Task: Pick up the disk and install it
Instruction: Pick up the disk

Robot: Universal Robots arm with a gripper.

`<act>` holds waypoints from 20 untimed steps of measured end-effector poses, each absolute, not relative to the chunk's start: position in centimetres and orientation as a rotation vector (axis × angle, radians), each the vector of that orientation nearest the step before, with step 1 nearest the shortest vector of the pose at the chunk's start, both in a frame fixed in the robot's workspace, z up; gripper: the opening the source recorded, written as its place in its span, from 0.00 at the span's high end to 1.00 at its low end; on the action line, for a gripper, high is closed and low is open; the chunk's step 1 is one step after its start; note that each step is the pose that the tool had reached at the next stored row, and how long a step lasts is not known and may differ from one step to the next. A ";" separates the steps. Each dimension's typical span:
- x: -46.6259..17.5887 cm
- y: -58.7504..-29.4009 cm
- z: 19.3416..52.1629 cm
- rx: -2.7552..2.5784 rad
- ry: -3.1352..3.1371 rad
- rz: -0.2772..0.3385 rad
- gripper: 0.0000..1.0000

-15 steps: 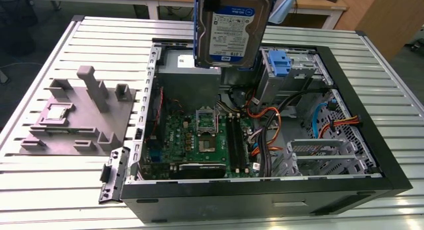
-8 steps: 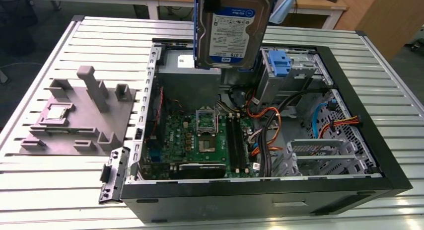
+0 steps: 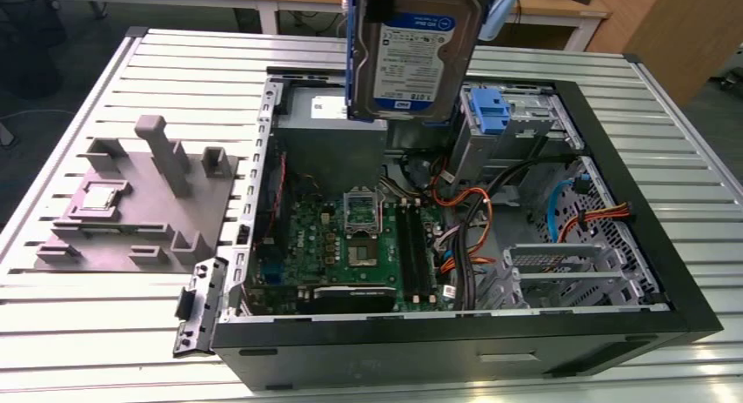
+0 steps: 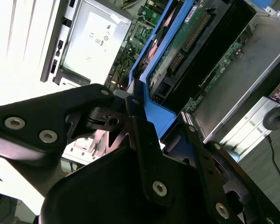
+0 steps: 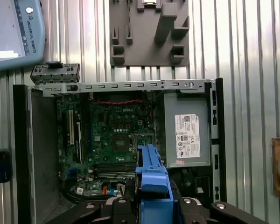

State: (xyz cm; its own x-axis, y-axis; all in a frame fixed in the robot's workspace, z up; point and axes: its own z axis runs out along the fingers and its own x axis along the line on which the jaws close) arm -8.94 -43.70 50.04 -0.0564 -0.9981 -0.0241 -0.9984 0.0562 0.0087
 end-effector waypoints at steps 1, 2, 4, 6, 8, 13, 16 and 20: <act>-8.9 -43.7 50.0 -2.150 2.275 0.036 0.64; -8.9 -43.7 50.0 -2.150 2.275 0.036 0.64; -8.9 -43.7 50.0 -2.150 2.275 0.036 0.64; -8.9 -43.7 50.0 -2.150 2.275 0.036 0.64; -8.9 -43.7 50.0 -2.150 2.275 0.036 0.64; -8.9 -43.9 50.0 -2.150 2.275 0.035 0.64; -8.9 -44.3 50.0 -2.150 2.275 0.035 0.64; -8.9 -45.0 50.0 -2.150 2.275 0.035 0.64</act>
